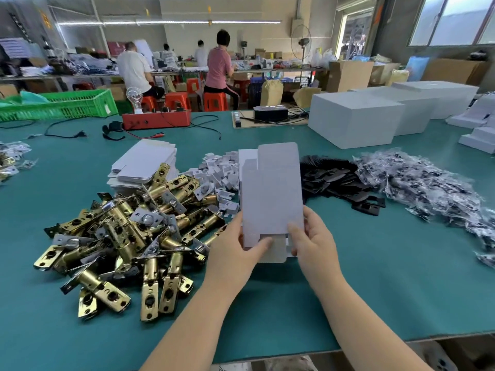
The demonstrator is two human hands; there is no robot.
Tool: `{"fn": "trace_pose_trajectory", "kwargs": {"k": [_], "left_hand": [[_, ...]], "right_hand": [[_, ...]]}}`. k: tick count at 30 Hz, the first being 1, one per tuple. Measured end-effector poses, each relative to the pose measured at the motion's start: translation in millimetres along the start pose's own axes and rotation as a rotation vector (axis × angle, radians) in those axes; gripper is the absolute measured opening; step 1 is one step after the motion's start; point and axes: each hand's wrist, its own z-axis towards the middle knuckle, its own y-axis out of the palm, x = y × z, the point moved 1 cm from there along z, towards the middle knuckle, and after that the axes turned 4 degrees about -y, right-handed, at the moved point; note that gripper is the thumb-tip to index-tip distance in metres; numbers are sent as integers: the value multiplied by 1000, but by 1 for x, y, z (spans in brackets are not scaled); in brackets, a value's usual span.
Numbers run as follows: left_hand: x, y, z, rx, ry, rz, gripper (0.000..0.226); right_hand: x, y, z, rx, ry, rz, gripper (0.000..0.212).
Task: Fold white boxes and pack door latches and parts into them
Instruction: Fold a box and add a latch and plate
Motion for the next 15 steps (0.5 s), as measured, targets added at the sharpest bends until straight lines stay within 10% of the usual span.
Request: {"fn": "trace_pose_trajectory", "kwargs": {"k": [6,15], "left_hand": [[-3,-4,0,24,-5,23,30],[-5,-3,-2,-14,32,4,33]], "right_hand": [[-2,1,-2,-168,-6,-347,78],[3,0,2,-91,3,-328,76]]}}
